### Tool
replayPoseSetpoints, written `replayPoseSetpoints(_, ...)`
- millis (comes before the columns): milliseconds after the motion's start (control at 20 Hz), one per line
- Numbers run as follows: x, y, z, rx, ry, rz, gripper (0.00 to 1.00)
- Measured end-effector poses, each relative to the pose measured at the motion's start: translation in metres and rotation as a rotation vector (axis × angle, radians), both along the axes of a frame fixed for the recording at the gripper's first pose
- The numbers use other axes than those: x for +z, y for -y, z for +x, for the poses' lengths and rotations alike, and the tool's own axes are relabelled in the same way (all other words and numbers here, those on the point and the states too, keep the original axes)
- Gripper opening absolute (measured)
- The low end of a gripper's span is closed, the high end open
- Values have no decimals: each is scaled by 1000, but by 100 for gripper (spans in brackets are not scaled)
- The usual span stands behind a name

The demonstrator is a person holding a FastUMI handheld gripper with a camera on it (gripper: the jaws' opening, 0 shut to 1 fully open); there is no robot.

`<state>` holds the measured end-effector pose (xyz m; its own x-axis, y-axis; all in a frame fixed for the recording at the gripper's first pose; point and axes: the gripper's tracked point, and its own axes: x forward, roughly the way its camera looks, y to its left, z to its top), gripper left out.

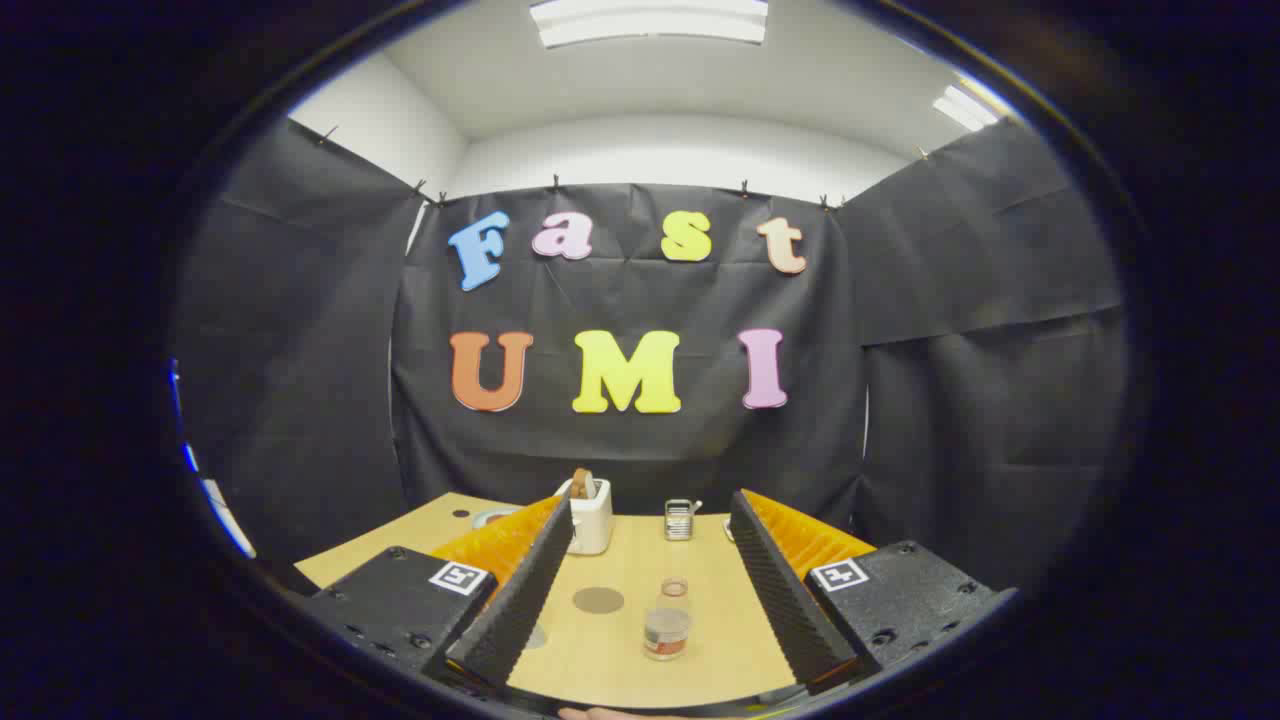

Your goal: Take the bottle from table, then pour the juice into the cup, finally place the bottle on the coaster

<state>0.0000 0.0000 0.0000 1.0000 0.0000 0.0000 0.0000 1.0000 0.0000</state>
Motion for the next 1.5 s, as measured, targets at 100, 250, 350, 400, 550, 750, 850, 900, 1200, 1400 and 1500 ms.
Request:
replayPoseSetpoints(100,-3,4,1,0,-2,17,100)
replayPoseSetpoints(250,-4,6,1,1,3,30,100)
replayPoseSetpoints(350,-3,8,0,1,14,36,100)
replayPoseSetpoints(400,-3,9,0,0,16,34,100)
replayPoseSetpoints(550,-8,7,0,-2,15,20,100)
replayPoseSetpoints(750,-14,5,2,1,12,20,100)
replayPoseSetpoints(850,-17,5,4,1,19,21,100)
replayPoseSetpoints(900,-19,6,5,1,22,20,100)
replayPoseSetpoints(1200,-49,8,17,-9,8,-4,100)
replayPoseSetpoints(1400,-77,10,27,-9,-8,-5,100)
replayPoseSetpoints(1500,-89,12,31,-11,-5,-6,100)
